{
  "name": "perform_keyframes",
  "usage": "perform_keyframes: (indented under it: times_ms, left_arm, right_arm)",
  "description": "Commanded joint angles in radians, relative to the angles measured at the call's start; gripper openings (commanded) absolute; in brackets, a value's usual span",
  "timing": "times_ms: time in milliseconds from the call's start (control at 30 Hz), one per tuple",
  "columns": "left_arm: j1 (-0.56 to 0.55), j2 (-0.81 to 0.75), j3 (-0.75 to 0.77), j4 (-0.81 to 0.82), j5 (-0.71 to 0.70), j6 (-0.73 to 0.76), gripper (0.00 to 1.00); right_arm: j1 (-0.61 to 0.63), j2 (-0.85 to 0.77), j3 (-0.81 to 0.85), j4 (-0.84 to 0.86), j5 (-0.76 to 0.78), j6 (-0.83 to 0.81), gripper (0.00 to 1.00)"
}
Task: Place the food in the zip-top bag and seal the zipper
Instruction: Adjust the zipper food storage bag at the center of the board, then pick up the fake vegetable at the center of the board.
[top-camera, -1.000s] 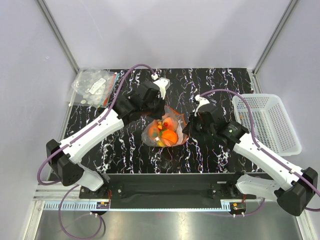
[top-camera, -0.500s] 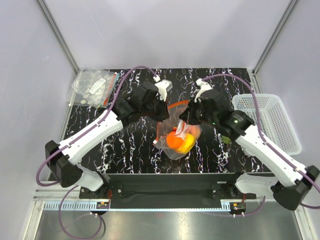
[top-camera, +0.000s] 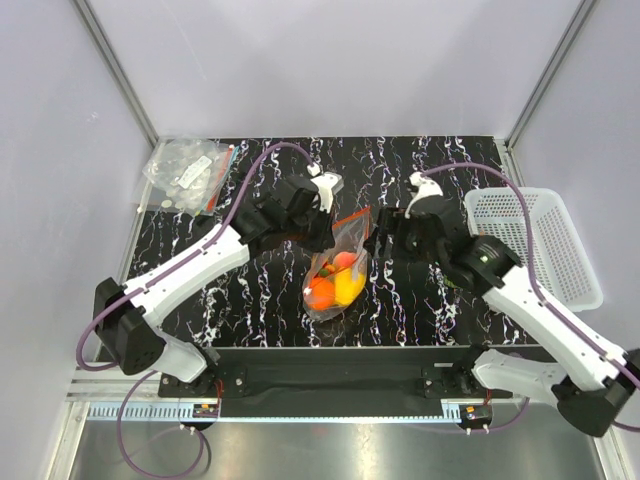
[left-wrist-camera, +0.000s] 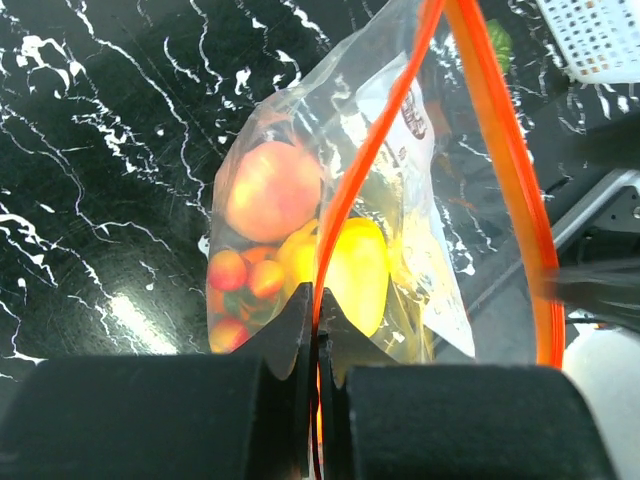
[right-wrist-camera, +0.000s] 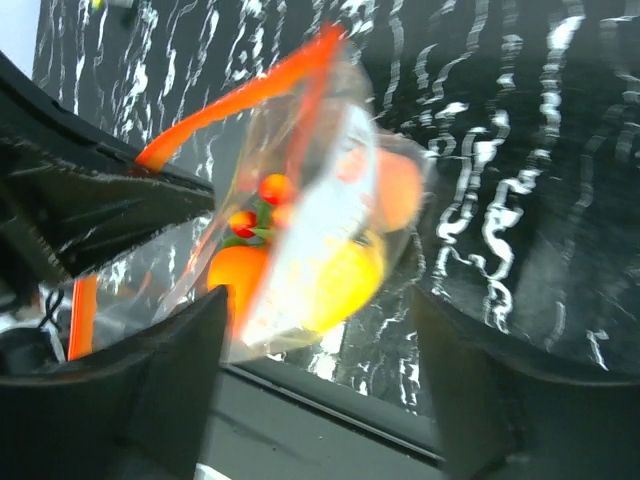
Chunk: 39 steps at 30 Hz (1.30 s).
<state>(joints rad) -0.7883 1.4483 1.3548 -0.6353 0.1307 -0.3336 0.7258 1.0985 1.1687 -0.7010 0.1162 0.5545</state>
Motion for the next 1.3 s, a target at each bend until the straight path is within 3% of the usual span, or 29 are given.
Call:
perform_keyframes:
  times_ms: [0, 100, 200, 400, 467, 567, 733, 1267]
  left_arm:
    - [0.012, -0.032, -0.025, 0.058, -0.039, -0.004, 0.02]
    - [0.018, -0.032, -0.036, 0.057, -0.062, -0.002, 0.02]
    - [0.023, -0.048, -0.046, 0.06, -0.075, 0.004, 0.02]
    - [0.026, -0.095, -0.075, 0.086, -0.066, 0.001, 0.02]
    - [0.026, -0.103, -0.083, 0.092, -0.052, -0.001, 0.02]
    - [0.026, -0.103, -0.085, 0.105, -0.037, -0.001, 0.02]
    - [0.026, -0.112, -0.095, 0.128, -0.026, -0.007, 0.02]
    - [0.026, -0.124, -0.128, 0.161, -0.02, 0.005, 0.02]
  right_arm:
    - [0.006, -0.087, -0.032, -0.084, 0.134, 0.024, 0.85]
    - [0.006, -0.137, -0.053, -0.15, 0.248, 0.074, 0.97]
    - [0.004, -0.176, -0.102, -0.257, 0.431, 0.224, 1.0]
    - [0.003, -0.143, -0.193, -0.568, 0.681, 0.848, 1.0]
    - [-0.008, -0.088, -0.201, -0.621, 0.707, 0.945, 1.0]
    - [-0.081, -0.008, -0.216, -0.605, 0.709, 0.981, 1.0]
    - [-0.256, 0.107, -0.251, -0.43, 0.686, 0.887, 1.0]
    - [-0.276, 0.61, -0.093, -0.41, 0.792, 1.098, 1.0]
